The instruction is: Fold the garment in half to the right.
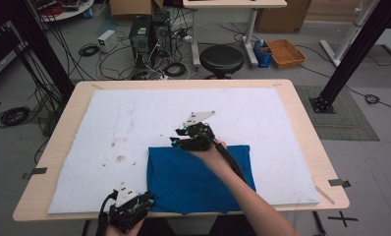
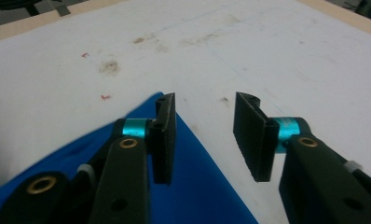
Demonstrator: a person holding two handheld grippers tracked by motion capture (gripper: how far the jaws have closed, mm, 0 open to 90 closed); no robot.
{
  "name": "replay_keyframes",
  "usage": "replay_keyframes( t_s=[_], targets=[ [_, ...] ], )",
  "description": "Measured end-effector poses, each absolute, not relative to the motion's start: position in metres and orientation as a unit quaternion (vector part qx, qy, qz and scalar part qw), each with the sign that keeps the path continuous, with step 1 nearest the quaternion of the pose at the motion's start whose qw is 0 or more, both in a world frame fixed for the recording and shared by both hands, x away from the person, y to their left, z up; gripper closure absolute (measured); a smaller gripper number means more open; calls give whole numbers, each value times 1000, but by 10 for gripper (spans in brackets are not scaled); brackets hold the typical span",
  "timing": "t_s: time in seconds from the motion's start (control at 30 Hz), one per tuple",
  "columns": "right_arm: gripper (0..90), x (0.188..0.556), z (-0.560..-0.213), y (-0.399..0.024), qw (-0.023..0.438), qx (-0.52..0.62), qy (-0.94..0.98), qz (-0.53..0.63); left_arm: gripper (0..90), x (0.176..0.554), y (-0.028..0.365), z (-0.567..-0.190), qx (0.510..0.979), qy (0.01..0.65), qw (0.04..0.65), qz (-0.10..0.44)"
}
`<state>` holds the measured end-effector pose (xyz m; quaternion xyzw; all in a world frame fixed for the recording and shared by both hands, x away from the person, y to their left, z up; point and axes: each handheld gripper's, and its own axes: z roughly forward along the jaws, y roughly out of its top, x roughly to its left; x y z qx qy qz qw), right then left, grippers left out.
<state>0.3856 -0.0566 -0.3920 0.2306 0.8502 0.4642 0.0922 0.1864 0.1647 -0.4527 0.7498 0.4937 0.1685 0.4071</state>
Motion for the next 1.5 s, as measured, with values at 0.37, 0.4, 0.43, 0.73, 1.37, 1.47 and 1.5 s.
replay_keyframes(
  t_s=[0.37,0.4,0.43,0.73,1.37,1.47,1.5],
  targets=[
    [662,400,-422,21,60,237,884,398,759,187,167,-454,750,490,414,162],
    [668,401,-425,26,58,239,885,394,759,187,167,-454,750,490,414,162],
    [678,402,-427,30,62,238,888,389,759,187,167,-454,750,491,414,161],
    [793,410,-439,47,59,250,903,344,758,187,167,-454,749,491,416,162],
    [883,401,-399,5,26,256,866,428,852,185,168,-428,739,466,456,170],
    [883,398,-386,-9,23,253,860,443,853,186,163,-418,735,455,473,171],
    [883,396,-382,-15,23,249,859,447,853,187,161,-414,735,450,478,170]
  ],
)
